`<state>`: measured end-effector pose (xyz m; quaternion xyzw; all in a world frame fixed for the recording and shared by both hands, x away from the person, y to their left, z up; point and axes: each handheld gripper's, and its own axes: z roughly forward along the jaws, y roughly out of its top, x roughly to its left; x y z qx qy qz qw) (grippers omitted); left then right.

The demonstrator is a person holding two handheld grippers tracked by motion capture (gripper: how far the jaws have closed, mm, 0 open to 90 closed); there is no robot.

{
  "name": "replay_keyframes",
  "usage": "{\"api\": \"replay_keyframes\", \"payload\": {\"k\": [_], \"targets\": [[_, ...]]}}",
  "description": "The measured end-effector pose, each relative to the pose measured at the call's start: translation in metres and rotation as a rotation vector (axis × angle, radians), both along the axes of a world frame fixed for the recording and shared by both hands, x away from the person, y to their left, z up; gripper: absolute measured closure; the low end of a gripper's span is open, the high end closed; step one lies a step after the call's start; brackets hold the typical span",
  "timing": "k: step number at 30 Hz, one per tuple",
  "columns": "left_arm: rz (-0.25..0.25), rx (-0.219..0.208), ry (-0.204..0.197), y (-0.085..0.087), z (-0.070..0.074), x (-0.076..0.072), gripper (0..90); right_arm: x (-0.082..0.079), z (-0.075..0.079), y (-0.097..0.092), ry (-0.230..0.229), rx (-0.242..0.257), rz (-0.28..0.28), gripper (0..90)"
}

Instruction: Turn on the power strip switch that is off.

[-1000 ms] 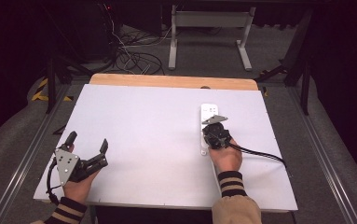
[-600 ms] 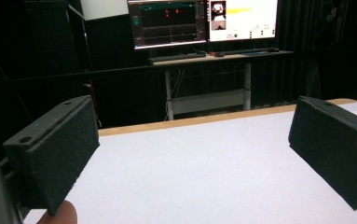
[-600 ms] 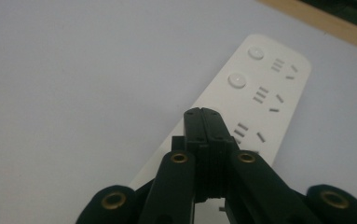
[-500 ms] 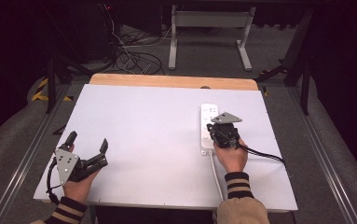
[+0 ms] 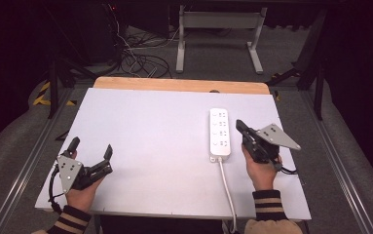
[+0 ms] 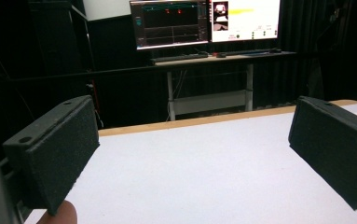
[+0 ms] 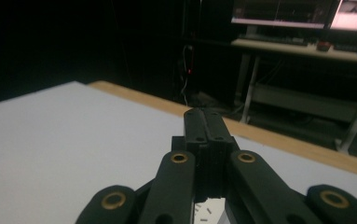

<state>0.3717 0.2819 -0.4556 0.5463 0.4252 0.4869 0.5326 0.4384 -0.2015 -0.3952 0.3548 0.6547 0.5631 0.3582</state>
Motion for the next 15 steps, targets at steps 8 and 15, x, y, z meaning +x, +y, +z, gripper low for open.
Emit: {"api": "replay_keyframes", "payload": {"k": [8,15], "targets": [[0.005,-0.010,-0.010,0.003,0.003,-0.002,2.0,-0.049,-0.024,-0.046,-0.181,0.109,-0.052,90.0],[-0.006,0.000,-0.009,0.000,0.001,-0.001,2.0,-0.049,-0.032,-0.059,-0.208,0.147,-0.108,90.0]]}}
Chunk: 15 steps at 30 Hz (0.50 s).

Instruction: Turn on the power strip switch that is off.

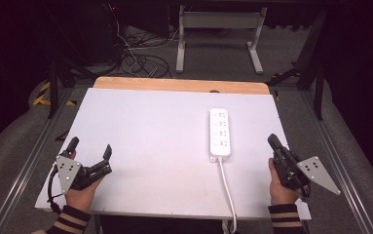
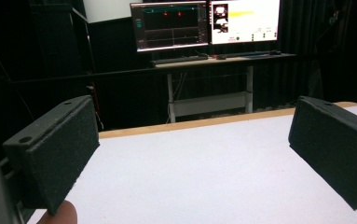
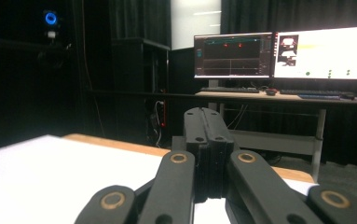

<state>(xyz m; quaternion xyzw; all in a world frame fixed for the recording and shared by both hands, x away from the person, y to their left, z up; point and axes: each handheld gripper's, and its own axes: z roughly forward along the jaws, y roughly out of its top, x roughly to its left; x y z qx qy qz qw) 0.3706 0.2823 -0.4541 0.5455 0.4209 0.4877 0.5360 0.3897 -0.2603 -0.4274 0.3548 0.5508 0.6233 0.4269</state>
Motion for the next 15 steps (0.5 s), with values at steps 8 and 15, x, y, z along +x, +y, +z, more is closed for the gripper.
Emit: {"api": "replay_keyframes", "payload": {"k": [8,15], "targets": [[0.004,0.001,0.000,0.0009,0.0002,0.0000,2.1,-0.0001,-0.0021,0.0027,-0.011,-0.020,0.006,90.0],[-0.001,0.001,-0.001,0.0003,0.0001,-0.0007,1.9,0.0069,-0.0054,0.0048,-0.041,-0.001,0.014,29.6]]}}
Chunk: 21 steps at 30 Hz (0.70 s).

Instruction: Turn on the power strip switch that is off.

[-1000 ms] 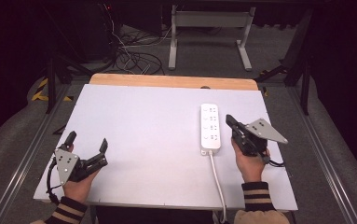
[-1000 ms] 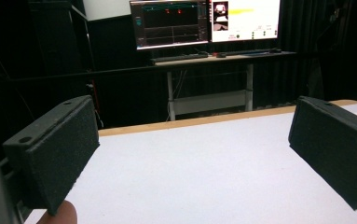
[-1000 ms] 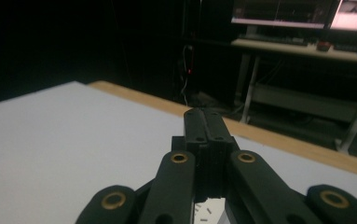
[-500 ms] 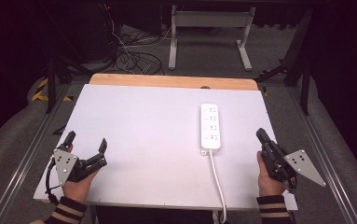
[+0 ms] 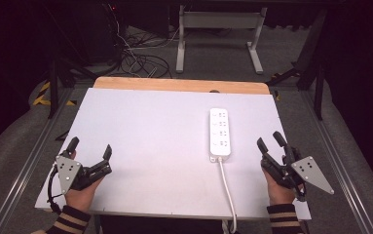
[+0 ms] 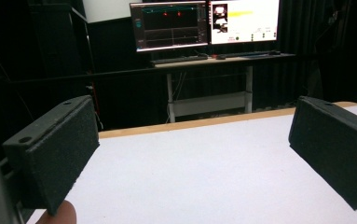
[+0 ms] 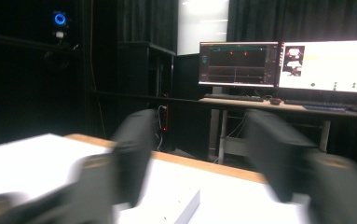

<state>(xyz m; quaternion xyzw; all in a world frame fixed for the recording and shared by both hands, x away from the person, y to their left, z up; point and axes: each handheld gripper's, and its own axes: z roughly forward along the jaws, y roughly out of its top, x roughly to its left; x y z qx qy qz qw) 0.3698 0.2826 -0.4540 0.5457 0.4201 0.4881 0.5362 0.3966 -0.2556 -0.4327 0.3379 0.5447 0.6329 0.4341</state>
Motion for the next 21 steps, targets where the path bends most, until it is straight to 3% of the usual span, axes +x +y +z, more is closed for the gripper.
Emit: {"api": "replay_keyframes", "payload": {"k": [2,6,21], "targets": [[0.001,-0.001,0.001,0.0005,-0.0002,0.0004,1.9,0.0016,0.0000,0.0006,0.003,0.031,-0.044,15.5],[0.003,-0.004,0.001,0.0008,-0.0002,0.0005,1.8,0.0037,-0.0015,-0.0010,-0.002,0.012,-0.056,6.7],[-0.001,-0.003,0.002,0.0004,-0.0003,0.0002,1.8,0.0089,-0.0049,0.0018,0.029,0.008,-0.046,0.6]]}}
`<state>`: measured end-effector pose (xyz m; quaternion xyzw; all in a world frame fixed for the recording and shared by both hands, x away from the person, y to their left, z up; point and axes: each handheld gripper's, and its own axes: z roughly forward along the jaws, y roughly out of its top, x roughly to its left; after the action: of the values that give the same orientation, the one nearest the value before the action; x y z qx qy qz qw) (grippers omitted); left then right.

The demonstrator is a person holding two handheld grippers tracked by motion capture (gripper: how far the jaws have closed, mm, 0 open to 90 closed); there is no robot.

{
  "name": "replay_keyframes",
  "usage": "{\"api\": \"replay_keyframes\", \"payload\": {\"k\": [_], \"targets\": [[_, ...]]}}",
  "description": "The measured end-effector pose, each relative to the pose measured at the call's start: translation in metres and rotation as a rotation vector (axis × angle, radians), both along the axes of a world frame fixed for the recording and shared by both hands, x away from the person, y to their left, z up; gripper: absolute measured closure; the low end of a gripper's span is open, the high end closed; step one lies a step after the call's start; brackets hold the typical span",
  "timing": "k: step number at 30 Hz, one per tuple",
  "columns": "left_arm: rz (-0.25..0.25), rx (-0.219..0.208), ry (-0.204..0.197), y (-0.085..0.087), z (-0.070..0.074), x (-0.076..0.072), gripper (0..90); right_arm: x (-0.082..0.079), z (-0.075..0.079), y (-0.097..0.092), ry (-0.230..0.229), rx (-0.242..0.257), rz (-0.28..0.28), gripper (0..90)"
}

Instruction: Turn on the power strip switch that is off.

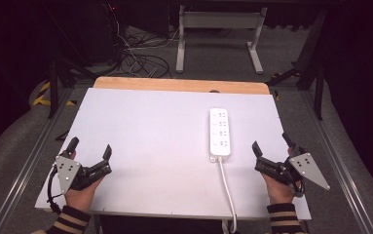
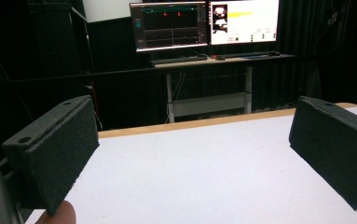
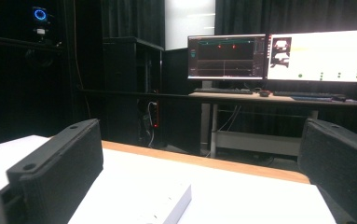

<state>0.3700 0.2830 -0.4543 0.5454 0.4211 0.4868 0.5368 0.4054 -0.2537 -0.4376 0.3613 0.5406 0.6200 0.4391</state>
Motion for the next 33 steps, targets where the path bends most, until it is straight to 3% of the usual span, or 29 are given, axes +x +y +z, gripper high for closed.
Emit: {"api": "replay_keyframes", "payload": {"k": [8,18,33], "targets": [[-0.001,-0.002,-0.001,-0.0007,0.0005,-0.0002,1.8,-0.0009,-0.0015,0.0000,0.020,0.000,0.008,1.5],[0.003,0.000,-0.001,0.0004,0.0010,-0.0021,1.8,0.0010,-0.0063,0.0036,0.063,-0.038,0.019,2.4],[0.003,-0.006,-0.002,0.0007,0.0014,-0.0040,1.8,0.0022,-0.0074,0.0056,0.077,-0.046,0.027,3.0]]}}
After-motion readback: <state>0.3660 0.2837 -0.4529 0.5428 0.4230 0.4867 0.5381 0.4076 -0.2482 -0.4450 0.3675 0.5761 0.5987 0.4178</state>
